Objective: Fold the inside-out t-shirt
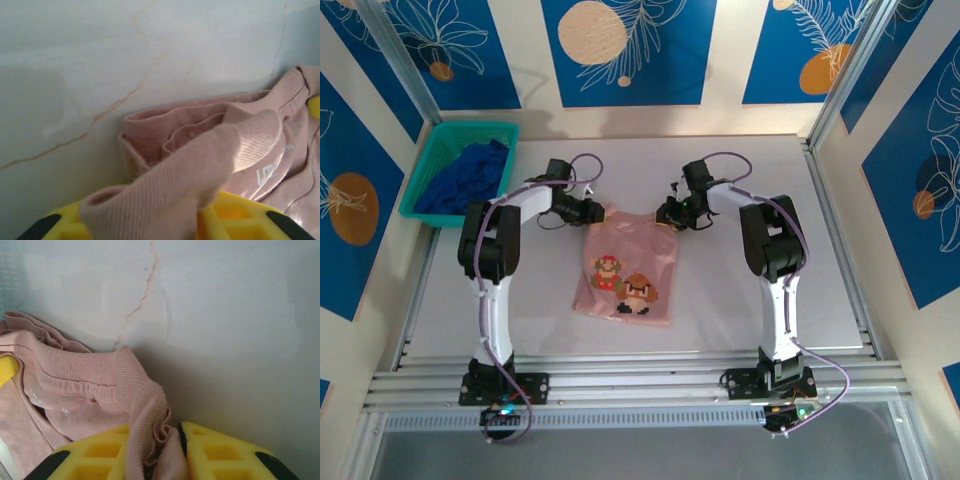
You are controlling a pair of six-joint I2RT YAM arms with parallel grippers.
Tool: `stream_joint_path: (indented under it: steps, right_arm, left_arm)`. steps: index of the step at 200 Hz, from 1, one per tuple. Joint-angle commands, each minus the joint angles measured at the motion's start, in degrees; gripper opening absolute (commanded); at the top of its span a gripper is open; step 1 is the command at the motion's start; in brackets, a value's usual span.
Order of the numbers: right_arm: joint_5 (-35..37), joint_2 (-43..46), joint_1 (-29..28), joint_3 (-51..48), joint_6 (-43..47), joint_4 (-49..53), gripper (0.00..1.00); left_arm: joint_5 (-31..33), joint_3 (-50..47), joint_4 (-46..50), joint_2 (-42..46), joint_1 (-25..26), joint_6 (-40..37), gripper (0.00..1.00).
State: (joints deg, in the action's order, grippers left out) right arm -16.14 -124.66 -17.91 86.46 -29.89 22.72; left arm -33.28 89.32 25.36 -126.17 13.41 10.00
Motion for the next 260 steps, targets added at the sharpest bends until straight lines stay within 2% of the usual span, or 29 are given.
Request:
stream_joint_path:
  steps: [1,59,112,155,200,260]
  right_arm:
    - [-2.6,-1.8,-0.3,0.1,-0.7,-2.3,0.21]
    - [-4.2,1.0,1.2,-0.8,-0.9,-5.4,0.02]
    - [-7.7,5.3,2.8,-2.0,-1.2,-7.8,0.00]
    - [-9.3,4.3,2.7,-1.8,-1.8,-10.2,0.00]
    - [-7.9,4.3,3.4,7.6,0.5,-6.2,0.00]
    - [-6.2,2.7,6.1,28.8,4.4,-1.0,0.00]
  left_arm:
    - [-4.8,-0.5,-0.8,-2.0,0.2,0.5,0.23]
    - [-7.4,-3.0,-5.7,0.2,-2.0,4.8,0.00]
    - [-8.6,-10.4,-17.2,7.2,-4.5,12.9,0.00]
    - [-9.7,-13.4,-24.8,7.4,-4.0,18.3,0.00]
    - [-6.8,-6.4,-20.9,10.5,-4.2,17.2,0.00]
    - [-2.7,15.2,-11.7,10.2,-4.5,14.7,0.00]
